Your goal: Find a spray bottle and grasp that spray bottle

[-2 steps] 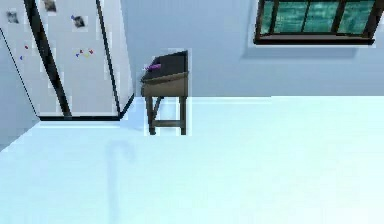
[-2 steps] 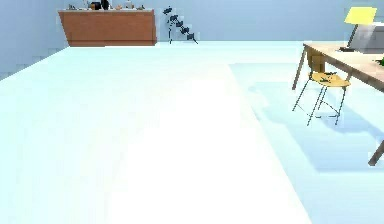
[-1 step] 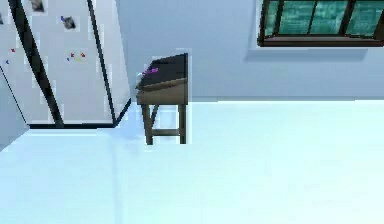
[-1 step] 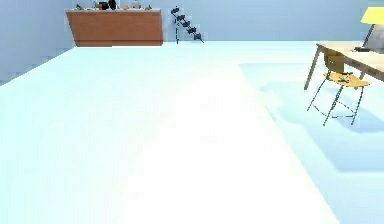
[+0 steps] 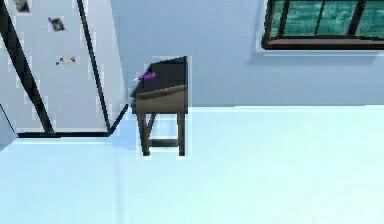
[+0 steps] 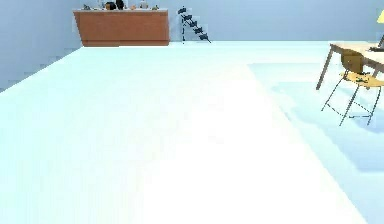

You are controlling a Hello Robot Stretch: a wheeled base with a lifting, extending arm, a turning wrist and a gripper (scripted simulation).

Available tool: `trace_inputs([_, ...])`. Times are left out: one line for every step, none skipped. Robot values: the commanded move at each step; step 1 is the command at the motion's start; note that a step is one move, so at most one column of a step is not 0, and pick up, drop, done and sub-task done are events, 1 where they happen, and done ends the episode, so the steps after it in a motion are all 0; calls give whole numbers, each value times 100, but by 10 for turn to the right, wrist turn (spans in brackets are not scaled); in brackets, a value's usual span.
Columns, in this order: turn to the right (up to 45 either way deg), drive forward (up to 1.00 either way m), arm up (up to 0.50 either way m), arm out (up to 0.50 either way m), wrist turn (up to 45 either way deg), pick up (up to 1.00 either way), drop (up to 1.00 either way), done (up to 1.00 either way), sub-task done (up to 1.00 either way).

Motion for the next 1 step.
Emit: trace_inputs([150, 0, 0, 0, 0, 0, 0, 0, 0])
